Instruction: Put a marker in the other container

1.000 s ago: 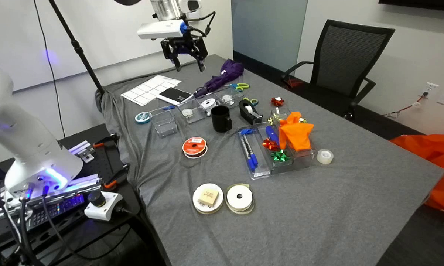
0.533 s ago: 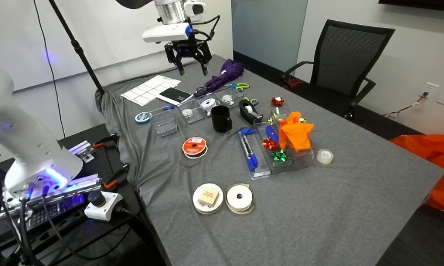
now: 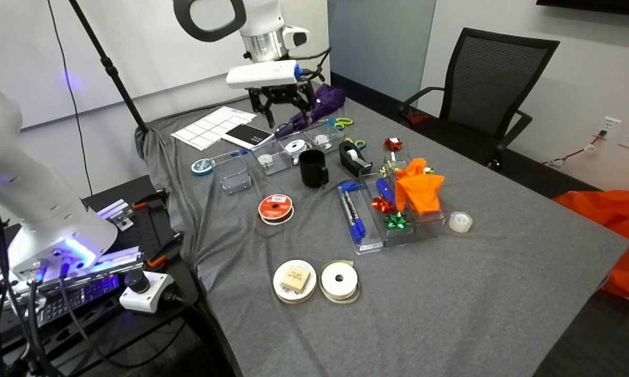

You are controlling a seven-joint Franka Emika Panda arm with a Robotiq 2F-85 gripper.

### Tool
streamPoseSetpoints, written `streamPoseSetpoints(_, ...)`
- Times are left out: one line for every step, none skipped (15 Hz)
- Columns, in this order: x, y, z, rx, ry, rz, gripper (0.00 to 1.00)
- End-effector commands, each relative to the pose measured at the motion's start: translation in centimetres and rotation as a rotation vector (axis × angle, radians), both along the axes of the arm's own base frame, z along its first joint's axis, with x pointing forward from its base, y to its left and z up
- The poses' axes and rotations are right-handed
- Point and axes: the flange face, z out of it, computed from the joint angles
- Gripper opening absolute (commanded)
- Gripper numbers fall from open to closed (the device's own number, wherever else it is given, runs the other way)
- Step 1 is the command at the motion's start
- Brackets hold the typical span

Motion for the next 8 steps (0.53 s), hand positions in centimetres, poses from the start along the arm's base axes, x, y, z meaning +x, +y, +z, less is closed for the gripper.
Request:
streamPoseSetpoints(2.1, -4.1, -3.0, 0.013, -0.006, 0.113, 1.0)
streamPoseSetpoints(2.4, -4.9, -3.6, 0.022, -0.003, 0.145, 1.0)
streamPoseSetpoints(2.8, -5.7, -4.4, 0.035, 0.003, 0.185, 1.0)
streamPoseSetpoints(3.2, -6.5, -5.1, 0.041, 0.008, 0.226, 1.0)
streamPoseSetpoints(3.5, -7.4, -5.7, 0.041, 0.012, 0.267, 1.0)
streamPoseSetpoints(3.9, -8.1, -6.2, 0.041, 0.016, 0.3, 1.0)
streamPoseSetpoints(4.3, -9.0, -6.9, 0.035, 0.024, 0.329, 1.0)
streamPoseSetpoints(4.7, -9.7, -7.5, 0.025, 0.032, 0.352, 1.0)
